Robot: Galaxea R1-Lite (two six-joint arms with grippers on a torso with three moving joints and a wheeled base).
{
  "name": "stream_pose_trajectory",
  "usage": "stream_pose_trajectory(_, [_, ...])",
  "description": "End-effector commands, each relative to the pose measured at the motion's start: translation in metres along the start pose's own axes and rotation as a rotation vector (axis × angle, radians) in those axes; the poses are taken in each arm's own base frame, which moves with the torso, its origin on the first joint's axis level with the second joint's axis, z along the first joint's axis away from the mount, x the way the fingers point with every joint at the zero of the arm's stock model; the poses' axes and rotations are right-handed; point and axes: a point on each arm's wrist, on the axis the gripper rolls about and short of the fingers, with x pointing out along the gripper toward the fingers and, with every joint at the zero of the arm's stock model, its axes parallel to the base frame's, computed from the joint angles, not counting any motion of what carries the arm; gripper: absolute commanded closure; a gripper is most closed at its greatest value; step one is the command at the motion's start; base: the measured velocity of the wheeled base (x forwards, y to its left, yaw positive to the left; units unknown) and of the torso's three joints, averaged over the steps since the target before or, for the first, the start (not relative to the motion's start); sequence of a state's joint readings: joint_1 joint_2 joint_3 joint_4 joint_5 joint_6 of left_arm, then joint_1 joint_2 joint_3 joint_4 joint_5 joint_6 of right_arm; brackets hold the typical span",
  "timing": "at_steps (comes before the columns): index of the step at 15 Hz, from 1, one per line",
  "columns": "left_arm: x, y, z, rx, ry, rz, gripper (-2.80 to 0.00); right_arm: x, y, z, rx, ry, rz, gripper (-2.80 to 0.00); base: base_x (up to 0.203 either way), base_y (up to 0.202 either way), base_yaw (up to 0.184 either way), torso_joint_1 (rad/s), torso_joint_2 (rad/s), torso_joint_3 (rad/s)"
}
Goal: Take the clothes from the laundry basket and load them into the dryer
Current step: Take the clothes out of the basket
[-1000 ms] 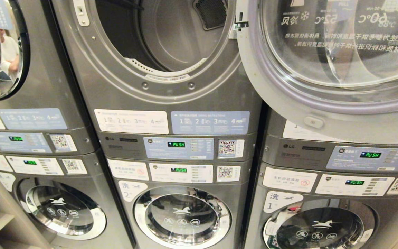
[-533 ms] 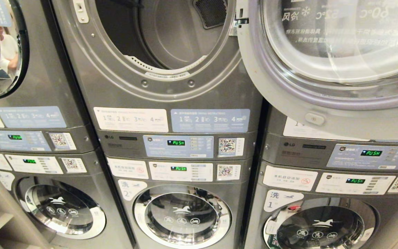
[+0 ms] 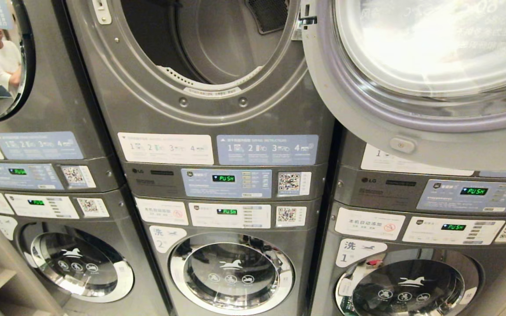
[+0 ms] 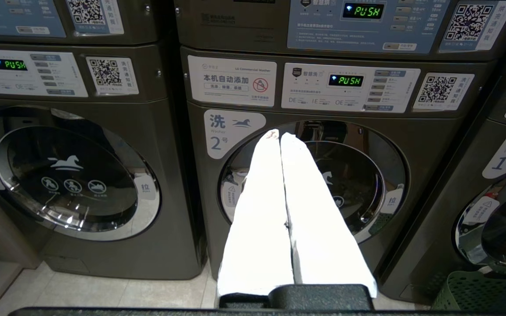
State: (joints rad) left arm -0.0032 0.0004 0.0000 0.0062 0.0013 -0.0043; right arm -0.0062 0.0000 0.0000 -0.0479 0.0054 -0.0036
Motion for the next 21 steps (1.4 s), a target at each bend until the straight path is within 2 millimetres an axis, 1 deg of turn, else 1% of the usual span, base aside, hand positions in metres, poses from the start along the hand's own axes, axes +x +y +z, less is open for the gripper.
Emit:
stream_pose_trajectory(1, [0.0,0.0,-0.0005,0.0,0.0,0.0,0.0,0.0012,0.0,-0.0051,-0.001,0.017,0.001,0.0,0.0,0.0,0.0,-0.052,0.14,0.074])
stream_pose_trajectory(13, [0.0,0.0,-0.0003,0.0,-0.002,0.0,0.0,0.0012,0.0,-0.0048,-0.001,0.018,0.001,0.0,0.0,0.0,0.0,-0.076,0.17,0.096])
stream_pose_trajectory(21, [0.0,0.0,-0.0003,0.0,-0.002,0.0,0.0,0.0012,0.0,-0.0046,-0.004,0.017,0.001,0.0,0.0,0.0,0.0,-0.126,0.28,0.154])
